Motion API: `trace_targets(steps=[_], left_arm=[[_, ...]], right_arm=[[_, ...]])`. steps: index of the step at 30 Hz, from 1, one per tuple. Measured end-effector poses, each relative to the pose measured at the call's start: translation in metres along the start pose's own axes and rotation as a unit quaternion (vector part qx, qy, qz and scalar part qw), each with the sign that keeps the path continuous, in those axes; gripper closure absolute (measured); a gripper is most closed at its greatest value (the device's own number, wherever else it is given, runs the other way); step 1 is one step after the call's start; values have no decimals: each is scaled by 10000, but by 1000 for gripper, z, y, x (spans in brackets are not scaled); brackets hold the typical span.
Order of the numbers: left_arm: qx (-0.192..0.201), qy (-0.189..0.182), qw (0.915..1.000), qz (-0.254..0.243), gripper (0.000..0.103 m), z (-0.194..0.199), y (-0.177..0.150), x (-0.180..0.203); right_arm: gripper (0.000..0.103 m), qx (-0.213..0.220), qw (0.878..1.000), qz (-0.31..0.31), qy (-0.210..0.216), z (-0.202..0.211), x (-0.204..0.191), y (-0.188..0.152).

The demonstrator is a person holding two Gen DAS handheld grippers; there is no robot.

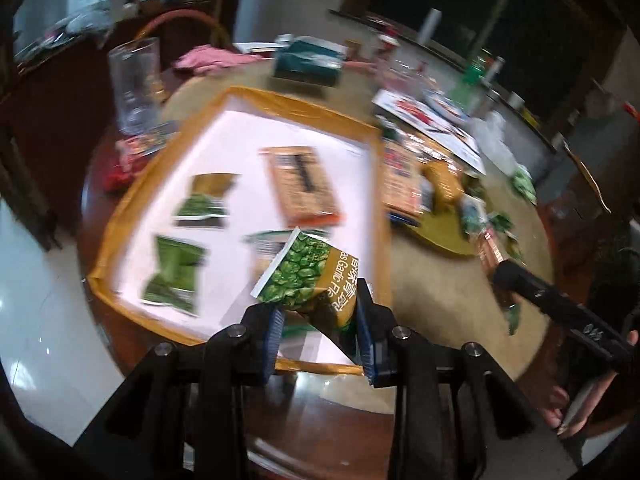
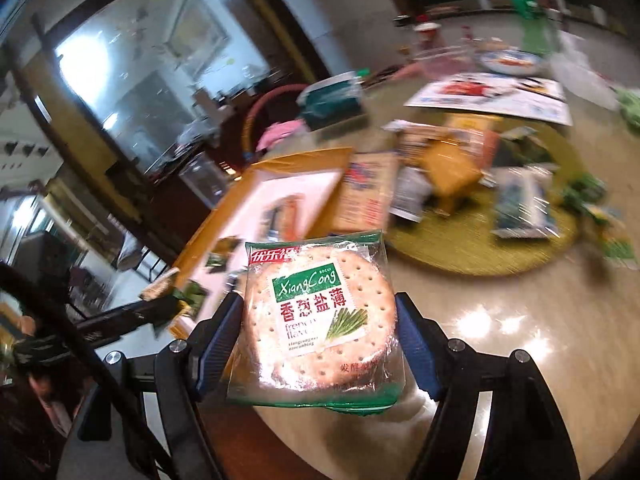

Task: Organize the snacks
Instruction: 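Lower both packs into the white tray and open both tools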

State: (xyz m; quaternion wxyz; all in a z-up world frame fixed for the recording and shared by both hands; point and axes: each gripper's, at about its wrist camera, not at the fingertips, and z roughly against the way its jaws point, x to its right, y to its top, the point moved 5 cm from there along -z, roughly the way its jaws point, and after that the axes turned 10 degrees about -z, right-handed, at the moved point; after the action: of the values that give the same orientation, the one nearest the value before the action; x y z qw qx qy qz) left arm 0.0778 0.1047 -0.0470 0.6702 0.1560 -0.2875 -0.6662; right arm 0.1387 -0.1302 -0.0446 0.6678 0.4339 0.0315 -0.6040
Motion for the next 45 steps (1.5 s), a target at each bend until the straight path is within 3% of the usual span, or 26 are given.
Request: trace_targets(steps=[4, 11, 20, 25, 28, 30, 31, 32, 36, 40, 45], left_arm=[[-112, 84, 9999, 46, 68, -8, 0, -26], [-515, -63, 9981, -318, 68, -27, -16, -45], [-753, -345, 9935, -779, 68, -47, -10, -47], [-717, -330, 9943, -720, 66, -48, -7, -55], [-735, -217, 9959, -475, 58, -49, -4, -64], [-684, -170, 9972, -234, 37, -47, -1, -67], [-636, -146, 9977, -186, 32, -45, -1, -66], [-609, -95, 9979, -209, 26, -44, -1, -64], [-691, 205, 9969, -314, 24, -43, -3, -58], [-162, 1088, 9937, -205, 24, -20, 0, -51], [285, 1628, 9860, -237, 21, 1, 0, -27]], right_arm=[[28, -138, 9995, 265, -68, -39, -29, 18], [28, -328, 9974, 547, -338, -98, -54, 44], [28, -295, 9943, 649, -797, -145, -58, 72], [27, -321, 9899, 835, -1098, -171, -58, 79], [27, -399, 9895, 737, -1177, -189, -52, 86], [27, -426, 9866, 745, -1385, -199, -47, 89], [27, -436, 9849, 766, -1490, -201, -46, 90], [26, -417, 9850, 778, -1480, -199, -46, 91], [23, 23, 9881, 638, -1399, -169, -48, 96], [23, 231, 9929, 594, -1003, -129, -54, 86], [23, 297, 9932, 797, -790, -82, -42, 51]])
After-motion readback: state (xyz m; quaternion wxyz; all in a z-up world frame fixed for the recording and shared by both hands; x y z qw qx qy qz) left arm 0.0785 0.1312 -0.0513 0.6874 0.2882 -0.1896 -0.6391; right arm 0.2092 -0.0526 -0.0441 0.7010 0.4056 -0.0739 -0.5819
